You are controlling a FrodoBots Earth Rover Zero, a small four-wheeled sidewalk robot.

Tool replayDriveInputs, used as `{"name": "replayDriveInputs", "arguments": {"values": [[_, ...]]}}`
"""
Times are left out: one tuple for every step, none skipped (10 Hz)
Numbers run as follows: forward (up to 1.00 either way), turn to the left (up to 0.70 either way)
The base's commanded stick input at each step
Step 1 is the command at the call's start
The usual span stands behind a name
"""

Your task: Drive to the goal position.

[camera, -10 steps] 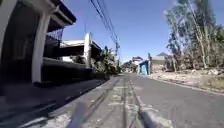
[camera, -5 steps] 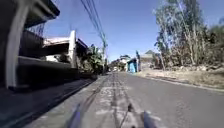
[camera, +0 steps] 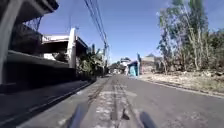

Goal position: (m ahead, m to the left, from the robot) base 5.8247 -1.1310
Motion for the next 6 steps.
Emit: {"name": "replayDriveInputs", "arguments": {"values": [[0.85,0.00],[0.85,0.00],[0.85,0.00],[0.85,0.00],[0.85,0.00],[0.85,-0.16]]}}
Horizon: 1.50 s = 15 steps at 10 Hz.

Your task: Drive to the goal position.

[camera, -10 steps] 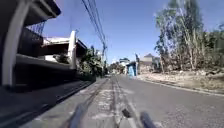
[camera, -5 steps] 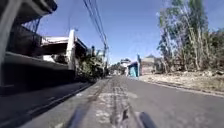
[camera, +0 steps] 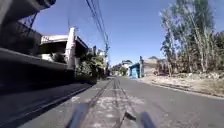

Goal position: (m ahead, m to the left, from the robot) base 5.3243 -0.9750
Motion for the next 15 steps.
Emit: {"name": "replayDriveInputs", "arguments": {"values": [[0.85,-0.34],[0.85,-0.34],[0.85,-0.34],[0.85,-0.34],[0.85,-0.34],[0.85,-0.20],[0.85,-0.02],[0.85,0.00],[0.85,0.00],[0.85,0.00],[0.85,0.00],[0.85,0.00],[0.85,0.00],[0.85,0.00],[0.85,0.00]]}}
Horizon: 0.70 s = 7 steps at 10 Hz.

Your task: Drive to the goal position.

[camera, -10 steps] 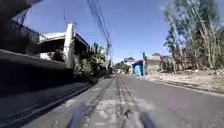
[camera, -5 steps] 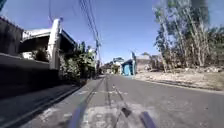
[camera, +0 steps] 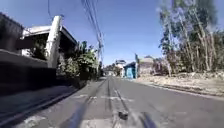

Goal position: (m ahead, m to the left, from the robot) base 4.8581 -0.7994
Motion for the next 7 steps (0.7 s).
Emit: {"name": "replayDriveInputs", "arguments": {"values": [[0.85,0.00],[0.85,0.00],[0.85,0.00],[0.85,0.00],[0.85,0.00],[0.85,0.00],[0.85,0.00]]}}
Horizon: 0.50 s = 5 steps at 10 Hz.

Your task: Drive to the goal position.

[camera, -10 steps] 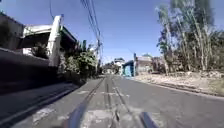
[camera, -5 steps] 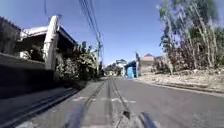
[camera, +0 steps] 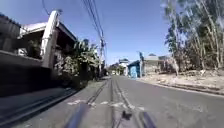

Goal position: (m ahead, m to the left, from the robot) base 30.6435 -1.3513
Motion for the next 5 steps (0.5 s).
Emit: {"name": "replayDriveInputs", "arguments": {"values": [[0.85,0.00],[0.85,0.00],[0.85,0.00],[0.85,0.00],[0.85,0.00]]}}
